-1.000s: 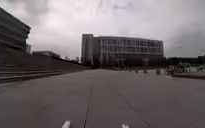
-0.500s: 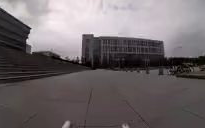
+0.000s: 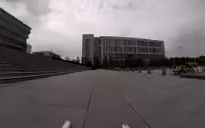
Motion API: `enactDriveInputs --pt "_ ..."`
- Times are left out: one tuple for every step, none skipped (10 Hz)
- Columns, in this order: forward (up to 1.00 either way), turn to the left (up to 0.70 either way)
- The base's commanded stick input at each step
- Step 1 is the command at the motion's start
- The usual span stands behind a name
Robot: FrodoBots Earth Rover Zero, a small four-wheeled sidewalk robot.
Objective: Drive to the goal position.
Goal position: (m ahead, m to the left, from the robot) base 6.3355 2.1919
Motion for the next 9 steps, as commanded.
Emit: enactDriveInputs --pt "0.70 0.00" --pt "0.70 0.00" --pt "0.70 0.00" --pt "0.70 0.00" --pt "0.70 0.00" --pt "0.70 0.00" --pt "0.70 0.00" --pt "0.70 0.00" --pt "0.70 0.00"
